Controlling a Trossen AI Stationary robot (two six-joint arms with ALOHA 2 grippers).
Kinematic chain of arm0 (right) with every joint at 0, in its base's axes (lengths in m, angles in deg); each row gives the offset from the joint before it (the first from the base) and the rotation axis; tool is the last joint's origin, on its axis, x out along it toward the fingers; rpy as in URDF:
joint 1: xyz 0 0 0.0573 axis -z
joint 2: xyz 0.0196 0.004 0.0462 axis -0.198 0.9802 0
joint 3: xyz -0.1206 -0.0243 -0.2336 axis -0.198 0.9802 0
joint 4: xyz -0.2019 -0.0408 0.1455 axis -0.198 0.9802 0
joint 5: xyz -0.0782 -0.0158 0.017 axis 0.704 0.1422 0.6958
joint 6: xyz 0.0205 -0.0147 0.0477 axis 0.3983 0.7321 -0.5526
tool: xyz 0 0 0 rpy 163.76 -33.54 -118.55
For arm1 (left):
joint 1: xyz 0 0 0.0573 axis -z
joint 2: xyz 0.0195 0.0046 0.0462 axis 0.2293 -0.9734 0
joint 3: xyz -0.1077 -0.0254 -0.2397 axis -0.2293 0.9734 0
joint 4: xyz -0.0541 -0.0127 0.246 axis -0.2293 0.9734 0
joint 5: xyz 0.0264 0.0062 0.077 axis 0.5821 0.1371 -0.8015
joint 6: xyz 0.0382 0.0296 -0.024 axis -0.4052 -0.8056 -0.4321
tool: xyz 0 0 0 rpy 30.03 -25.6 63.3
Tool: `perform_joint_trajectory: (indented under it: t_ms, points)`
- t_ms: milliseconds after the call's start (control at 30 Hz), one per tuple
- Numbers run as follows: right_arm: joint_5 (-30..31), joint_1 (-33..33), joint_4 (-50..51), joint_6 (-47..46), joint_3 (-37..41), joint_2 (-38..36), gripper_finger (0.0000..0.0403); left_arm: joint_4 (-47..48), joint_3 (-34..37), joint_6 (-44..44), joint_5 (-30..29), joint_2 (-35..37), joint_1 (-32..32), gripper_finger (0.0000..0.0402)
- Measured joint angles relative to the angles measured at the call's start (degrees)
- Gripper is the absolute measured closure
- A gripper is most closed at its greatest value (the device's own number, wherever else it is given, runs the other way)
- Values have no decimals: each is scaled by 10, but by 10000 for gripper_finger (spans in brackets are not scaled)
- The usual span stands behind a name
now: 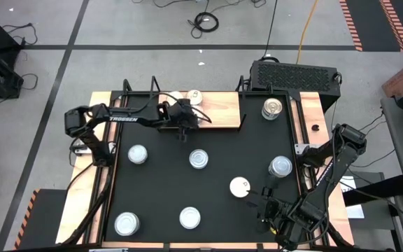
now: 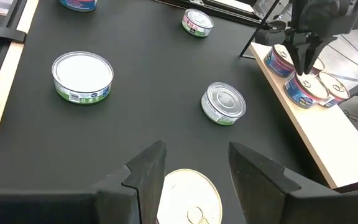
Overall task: Stack canned seafood by type on shelf
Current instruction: Put the blue tuna can on the shelf, then stack the blue tuna can on top of the blue tuna can on the shelf
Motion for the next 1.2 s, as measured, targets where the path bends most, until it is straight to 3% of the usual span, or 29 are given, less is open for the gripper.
perform_joint_trajectory:
  t_ms: [233, 433, 533, 633, 733, 1000, 1100, 1200]
  points:
    - [0, 0, 1, 0, 0, 0, 234, 27, -21, 47, 26, 36, 59, 344]
    - [0, 0, 0, -3, 0, 0, 234, -9, -21, 137, 190, 31, 105, 345]
    - [0, 1, 0, -11, 0, 0, 234, -29, -20, 151, 229, 12, 134, 345]
    - [-17, 12, 3, -42, 0, 0, 234, -92, -20, 149, 234, -5, 169, 345]
    - [-70, 35, 20, -76, 0, 0, 241, -178, -21, 145, 234, -35, 208, 345]
    - [-163, 99, 123, -95, 0, -24, 297, -406, -20, 65, 231, -157, 269, 345]
    - [-154, 104, 131, -81, 0, -52, 332, -447, -26, 13, 220, -191, 284, 345]
    - [-108, 103, 132, -59, 0, -80, 378, -418, -57, -1, 180, -209, 300, 345]
